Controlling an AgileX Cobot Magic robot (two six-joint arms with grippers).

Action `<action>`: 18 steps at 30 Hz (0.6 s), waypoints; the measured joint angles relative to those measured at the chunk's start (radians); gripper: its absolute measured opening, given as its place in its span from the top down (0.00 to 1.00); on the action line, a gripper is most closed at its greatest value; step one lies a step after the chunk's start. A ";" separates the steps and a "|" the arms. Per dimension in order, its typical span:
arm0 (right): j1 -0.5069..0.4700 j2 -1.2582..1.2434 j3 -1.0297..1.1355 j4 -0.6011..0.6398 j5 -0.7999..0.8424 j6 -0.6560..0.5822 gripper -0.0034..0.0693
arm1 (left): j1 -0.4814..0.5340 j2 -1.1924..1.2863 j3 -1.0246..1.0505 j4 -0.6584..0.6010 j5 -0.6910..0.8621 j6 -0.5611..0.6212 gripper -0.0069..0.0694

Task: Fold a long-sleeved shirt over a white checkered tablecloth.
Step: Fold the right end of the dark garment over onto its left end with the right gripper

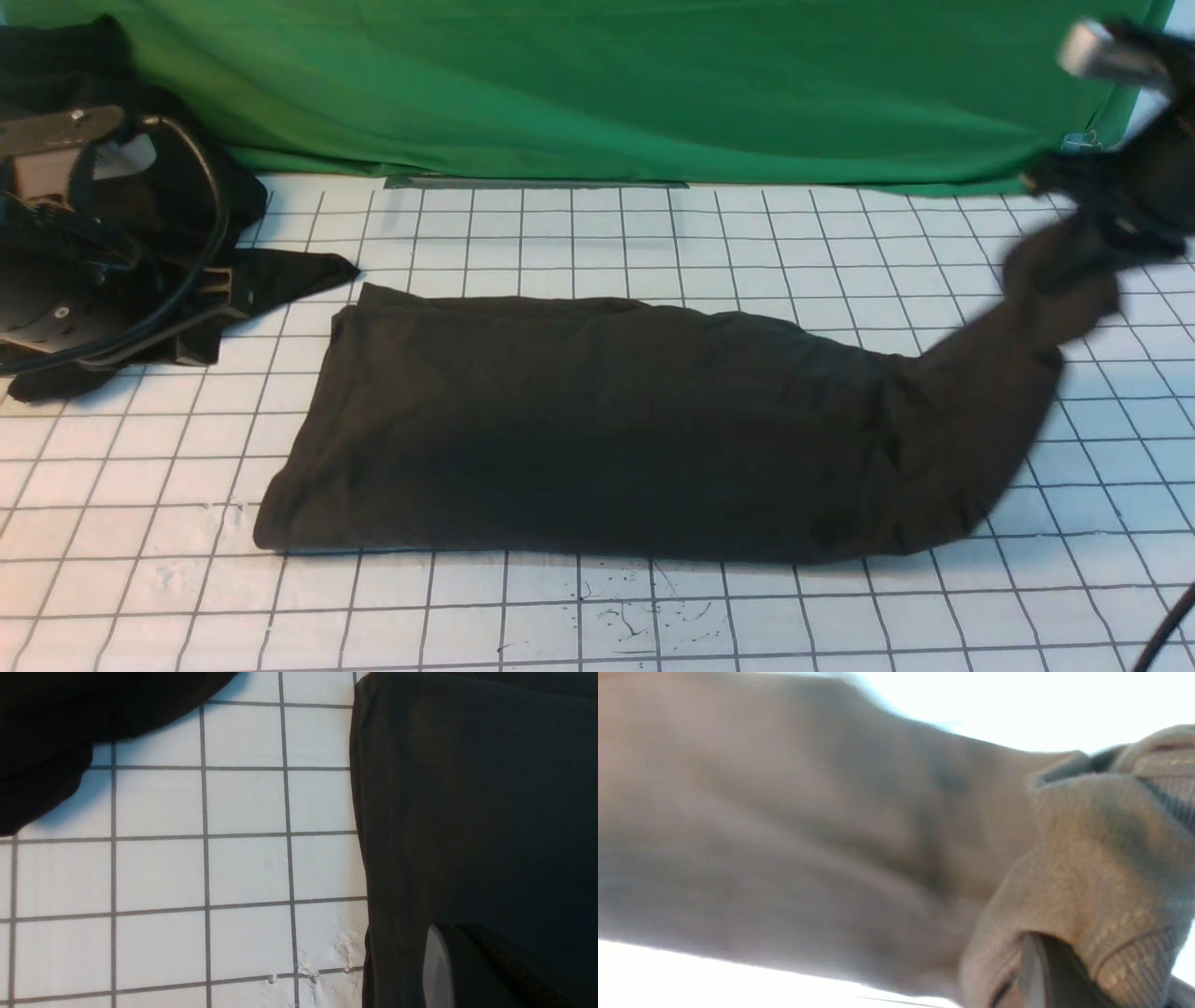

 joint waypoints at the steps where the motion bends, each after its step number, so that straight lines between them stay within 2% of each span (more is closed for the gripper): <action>1: 0.065 0.002 -0.046 0.031 -0.011 0.020 0.92 | 0.000 0.000 0.000 -0.003 0.000 0.000 0.92; 3: 0.123 0.012 -0.083 0.050 -0.024 0.034 0.92 | 0.000 0.000 0.000 -0.007 0.000 0.000 0.92; 5: 0.245 0.049 -0.165 0.074 -0.057 0.066 0.92 | 0.000 0.000 0.000 -0.016 0.000 0.000 0.92; 6: 0.253 0.053 -0.172 0.075 -0.059 0.069 0.92 | 0.000 0.000 0.000 -0.019 0.000 0.000 0.92; 7: 0.321 0.092 -0.239 0.087 -0.080 0.091 0.92 | 0.000 0.000 0.000 -0.023 0.000 0.000 0.92; 10: 0.424 0.196 -0.343 0.096 -0.107 0.124 0.92 | 0.000 0.000 0.000 -0.030 0.000 0.000 0.92; 13: 0.514 0.315 -0.443 0.107 -0.135 0.134 0.92 | 0.000 0.000 0.000 -0.030 0.000 0.000 0.92; 18: 0.598 0.506 -0.589 0.170 -0.176 0.153 0.92 | 0.000 0.000 0.000 -0.030 0.000 0.000 0.92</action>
